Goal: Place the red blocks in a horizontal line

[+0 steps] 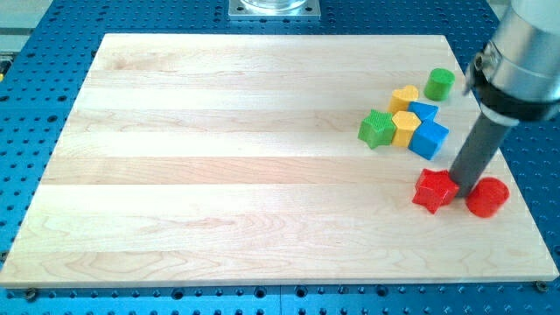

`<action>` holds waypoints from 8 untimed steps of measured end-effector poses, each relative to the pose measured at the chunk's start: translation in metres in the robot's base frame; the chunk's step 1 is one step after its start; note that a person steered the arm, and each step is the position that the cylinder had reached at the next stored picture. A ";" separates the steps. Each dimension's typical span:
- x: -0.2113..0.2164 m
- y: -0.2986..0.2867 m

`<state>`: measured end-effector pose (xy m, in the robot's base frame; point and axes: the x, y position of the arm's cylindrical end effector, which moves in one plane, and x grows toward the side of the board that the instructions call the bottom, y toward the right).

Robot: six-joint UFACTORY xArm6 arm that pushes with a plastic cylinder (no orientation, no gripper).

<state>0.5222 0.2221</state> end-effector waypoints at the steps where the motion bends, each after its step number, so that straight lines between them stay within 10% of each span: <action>1: -0.051 -0.008; 4: 0.044 0.044; 8: 0.057 0.014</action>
<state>0.5796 0.2360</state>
